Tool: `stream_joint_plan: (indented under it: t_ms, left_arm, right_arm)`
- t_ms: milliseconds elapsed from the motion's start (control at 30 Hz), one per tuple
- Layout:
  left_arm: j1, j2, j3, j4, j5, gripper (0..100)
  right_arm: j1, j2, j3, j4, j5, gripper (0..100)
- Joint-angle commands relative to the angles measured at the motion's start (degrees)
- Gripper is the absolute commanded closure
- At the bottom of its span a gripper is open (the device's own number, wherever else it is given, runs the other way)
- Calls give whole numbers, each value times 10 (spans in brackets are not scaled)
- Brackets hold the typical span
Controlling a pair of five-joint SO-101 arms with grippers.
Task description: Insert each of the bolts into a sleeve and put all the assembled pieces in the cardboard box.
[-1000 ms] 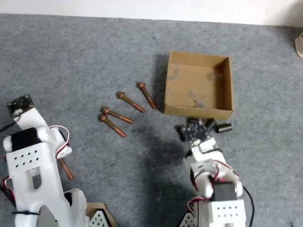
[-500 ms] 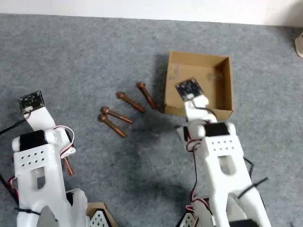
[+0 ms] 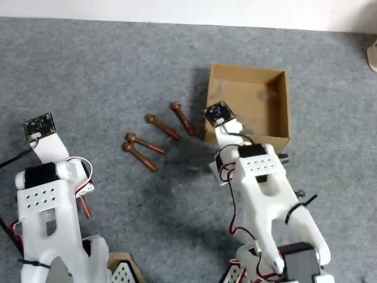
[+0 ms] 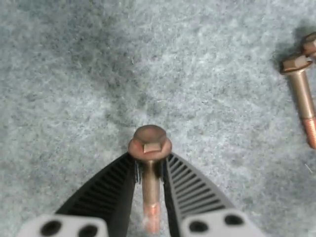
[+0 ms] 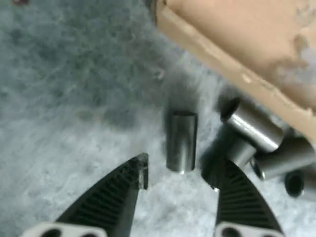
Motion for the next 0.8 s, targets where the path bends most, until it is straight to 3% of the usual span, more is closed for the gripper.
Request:
stream_joint_plan:
  t_ms: [0, 400, 467, 533, 767]
  left_arm:
    - [10, -12, -3, -9, -6, 995]
    - [12, -13, -2, -9, -5, 995]
    - [17, -13, -2, -5, -5, 995]
    - [22, -13, -2, -5, -6, 995]
    - [59, -80, -5, -4, -55, 995]
  right_arm:
    - [-7, 17, -27, -32, 11, 800]
    - [-7, 131, -30, -80, 23, 806]
    - [-7, 131, -30, -79, 23, 856]
    - [-7, 117, -29, -77, 19, 991]
    - [-11, -46, 61, -80, 19, 993]
